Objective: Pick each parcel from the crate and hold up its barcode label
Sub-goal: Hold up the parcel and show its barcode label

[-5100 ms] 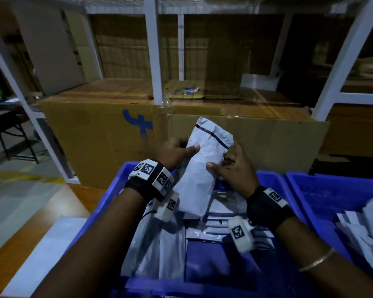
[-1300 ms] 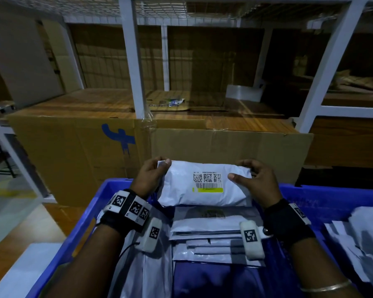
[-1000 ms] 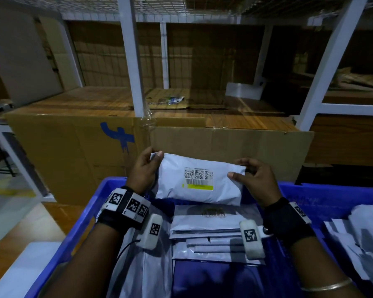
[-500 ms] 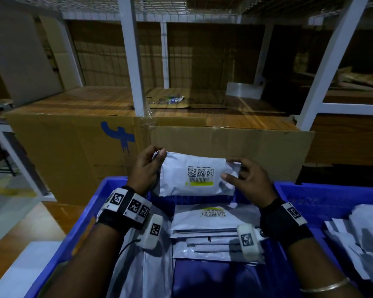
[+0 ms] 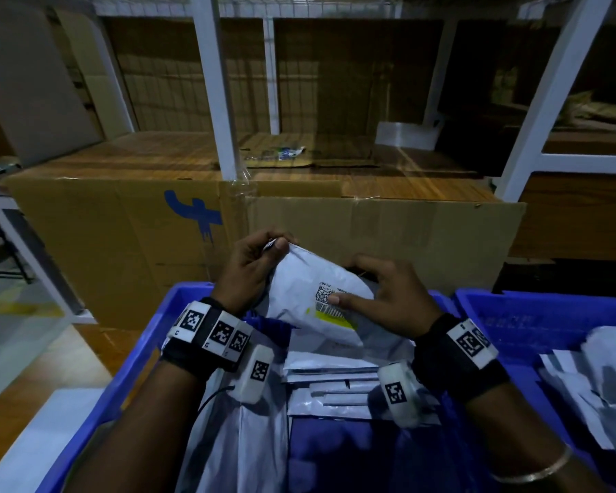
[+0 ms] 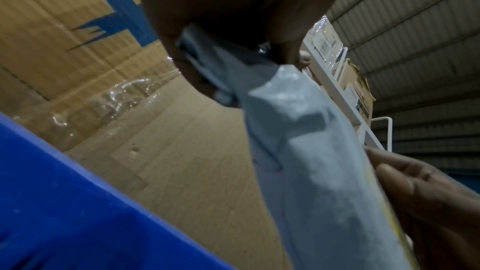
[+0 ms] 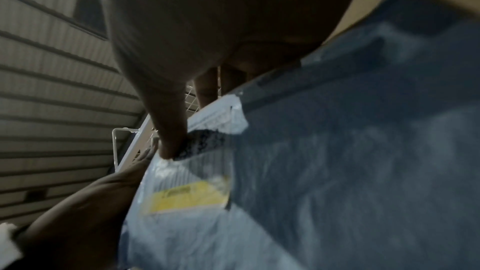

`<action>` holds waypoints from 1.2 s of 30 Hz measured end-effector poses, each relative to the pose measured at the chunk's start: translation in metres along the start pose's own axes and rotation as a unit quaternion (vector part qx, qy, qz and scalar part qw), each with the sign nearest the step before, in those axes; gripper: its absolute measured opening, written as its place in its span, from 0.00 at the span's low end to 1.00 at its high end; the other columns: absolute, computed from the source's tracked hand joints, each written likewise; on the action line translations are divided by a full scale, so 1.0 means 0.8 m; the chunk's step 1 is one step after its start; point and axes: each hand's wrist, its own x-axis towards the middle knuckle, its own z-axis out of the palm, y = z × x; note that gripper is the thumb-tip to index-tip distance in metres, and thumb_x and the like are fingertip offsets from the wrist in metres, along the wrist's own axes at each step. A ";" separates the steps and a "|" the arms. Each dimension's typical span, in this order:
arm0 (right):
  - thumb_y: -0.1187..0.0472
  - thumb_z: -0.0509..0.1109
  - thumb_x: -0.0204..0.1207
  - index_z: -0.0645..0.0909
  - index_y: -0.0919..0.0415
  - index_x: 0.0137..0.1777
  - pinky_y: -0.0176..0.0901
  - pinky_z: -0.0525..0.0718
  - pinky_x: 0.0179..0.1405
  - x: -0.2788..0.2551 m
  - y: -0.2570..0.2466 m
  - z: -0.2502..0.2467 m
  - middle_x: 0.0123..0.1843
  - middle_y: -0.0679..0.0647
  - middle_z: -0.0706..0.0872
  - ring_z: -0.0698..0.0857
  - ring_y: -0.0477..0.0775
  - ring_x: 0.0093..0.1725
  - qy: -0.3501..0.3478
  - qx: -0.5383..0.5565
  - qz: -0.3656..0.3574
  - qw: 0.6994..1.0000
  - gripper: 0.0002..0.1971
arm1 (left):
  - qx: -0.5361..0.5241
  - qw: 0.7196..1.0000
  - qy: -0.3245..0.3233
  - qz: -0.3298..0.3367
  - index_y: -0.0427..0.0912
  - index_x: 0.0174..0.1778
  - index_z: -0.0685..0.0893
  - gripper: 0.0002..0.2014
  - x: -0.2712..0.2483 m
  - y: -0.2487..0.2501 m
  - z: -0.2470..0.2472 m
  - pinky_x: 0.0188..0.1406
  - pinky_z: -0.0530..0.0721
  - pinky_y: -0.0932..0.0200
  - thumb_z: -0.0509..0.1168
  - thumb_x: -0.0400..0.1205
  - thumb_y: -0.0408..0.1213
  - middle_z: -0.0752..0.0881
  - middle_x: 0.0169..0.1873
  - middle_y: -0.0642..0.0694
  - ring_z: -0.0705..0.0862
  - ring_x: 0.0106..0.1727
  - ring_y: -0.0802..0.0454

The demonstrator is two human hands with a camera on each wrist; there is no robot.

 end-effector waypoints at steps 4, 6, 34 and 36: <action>0.48 0.83 0.65 0.88 0.56 0.47 0.54 0.86 0.44 -0.002 0.010 0.001 0.41 0.49 0.91 0.90 0.47 0.44 0.032 0.039 0.029 0.998 0.15 | -0.037 0.997 0.036 -0.055 0.40 0.43 0.83 0.09 0.001 0.001 -0.005 0.29 0.78 0.70 0.60 0.84 0.26 0.86 0.27 0.58 0.80 0.28 0.66; 0.52 0.84 0.66 0.87 0.56 0.47 0.58 0.87 0.45 -0.001 0.021 -0.004 0.42 0.50 0.92 0.90 0.49 0.43 0.065 0.074 0.058 0.993 0.14 | -0.067 0.990 0.059 -0.109 0.39 0.45 0.83 0.06 0.001 0.001 -0.010 0.24 0.80 0.68 0.62 0.84 0.28 0.88 0.27 0.55 0.83 0.27 0.63; 0.51 0.82 0.63 0.86 0.61 0.49 0.65 0.87 0.55 -0.006 0.038 -0.005 0.48 0.57 0.92 0.90 0.62 0.50 0.088 0.189 0.125 0.970 0.18 | -0.013 0.986 0.073 -0.148 0.39 0.44 0.85 0.03 -0.003 -0.013 -0.017 0.29 0.85 0.54 0.68 0.82 0.33 0.87 0.34 0.40 0.87 0.34 0.49; 0.53 0.81 0.64 0.85 0.60 0.48 0.67 0.86 0.56 -0.004 0.039 -0.003 0.48 0.57 0.92 0.90 0.61 0.51 0.093 0.192 0.134 0.968 0.17 | -0.017 0.986 0.075 -0.148 0.42 0.46 0.85 0.01 -0.003 -0.008 -0.015 0.28 0.85 0.53 0.68 0.82 0.35 0.88 0.38 0.41 0.89 0.36 0.50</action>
